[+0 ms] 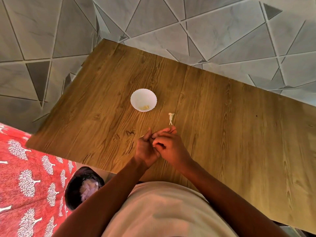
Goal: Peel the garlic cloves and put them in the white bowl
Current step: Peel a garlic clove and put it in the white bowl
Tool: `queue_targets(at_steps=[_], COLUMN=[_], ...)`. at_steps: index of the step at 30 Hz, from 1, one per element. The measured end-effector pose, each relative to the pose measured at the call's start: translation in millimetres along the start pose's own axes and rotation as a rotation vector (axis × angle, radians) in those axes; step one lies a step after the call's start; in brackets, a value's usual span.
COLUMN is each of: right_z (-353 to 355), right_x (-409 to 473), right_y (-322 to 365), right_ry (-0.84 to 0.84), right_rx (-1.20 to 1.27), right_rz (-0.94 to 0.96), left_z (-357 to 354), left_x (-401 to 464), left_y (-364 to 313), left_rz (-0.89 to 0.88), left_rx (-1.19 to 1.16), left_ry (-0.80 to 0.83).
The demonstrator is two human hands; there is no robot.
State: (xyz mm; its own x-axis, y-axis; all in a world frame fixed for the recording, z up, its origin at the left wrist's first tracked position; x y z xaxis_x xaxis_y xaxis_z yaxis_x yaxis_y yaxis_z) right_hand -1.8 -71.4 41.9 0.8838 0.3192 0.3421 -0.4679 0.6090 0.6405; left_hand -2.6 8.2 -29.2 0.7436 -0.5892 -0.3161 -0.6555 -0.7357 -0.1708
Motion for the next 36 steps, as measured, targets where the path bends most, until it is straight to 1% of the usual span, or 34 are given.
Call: queue_targets(at_steps=[1,2,4,6,8,11,13,14,17,19,21,23,32,36], right_z=[10,17,17,21,32,40,43,42,28,17,6,-2,-10,-17], right_x=[-3,-2,4,-3,-13,-29,-43,-53,-77,-85,-85,-81,-70,-72], right_y=[-2,5,11,2,-4,-13,-28,-37,-59,-69,-74,-77,-79,-81], right_ry=[-0.002,-0.046,-0.056,-0.074,-0.107,-0.21,-0.281,-0.287,-0.227,-0.154,-0.064,-0.013,-0.067,0.004], right_rx=[-0.053,0.014,0.181,0.234,0.281,0.254,0.185,0.142,0.068,0.09,0.15,0.153,0.035,-0.113], right_rz=[0.007,-0.025,-0.156,-0.282,-0.343,-0.396,-0.414,-0.43,-0.519,-0.565,-0.563,-0.549,-0.529,-0.478], left_z=[-1,-1,-3,-7,-6,-1,4,6,14,18,22,24,26,27], left_x=[-1,-1,-2,-4,-4,-7,-11,-15,-26,-32,-36,-39,-48,-50], left_y=[-1,-2,-5,-8,-10,-14,-20,-23,-31,-34,-34,-33,-21,-20], left_rz=[-0.002,-0.008,-0.031,-0.053,-0.058,-0.082,-0.117,-0.13,-0.169,-0.181,-0.19,-0.191,-0.169,-0.172], left_rx=[0.006,0.005,0.009,0.025,0.011,-0.077,-0.107,-0.115,-0.134,-0.144,-0.135,-0.115,-0.078,-0.074], left_ry=[-0.019,-0.039,-0.059,-0.056,-0.074,-0.113,-0.138,-0.15,-0.185,-0.21,-0.229,-0.249,-0.292,-0.301])
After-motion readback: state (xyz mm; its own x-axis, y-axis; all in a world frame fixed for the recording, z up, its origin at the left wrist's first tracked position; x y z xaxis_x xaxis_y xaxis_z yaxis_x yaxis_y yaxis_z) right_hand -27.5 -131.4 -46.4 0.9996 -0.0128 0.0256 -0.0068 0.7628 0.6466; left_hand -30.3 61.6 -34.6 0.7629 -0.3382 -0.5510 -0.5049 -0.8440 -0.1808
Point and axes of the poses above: each hand's wrist, its own x-axis towards the middle knuckle, its own z-axis out of the back of the hand, y = z × x, the point moved 5 cm from there along x, towards the middle knuckle, and after that the axes turned 1 degree about x, right-handed, at the moved point
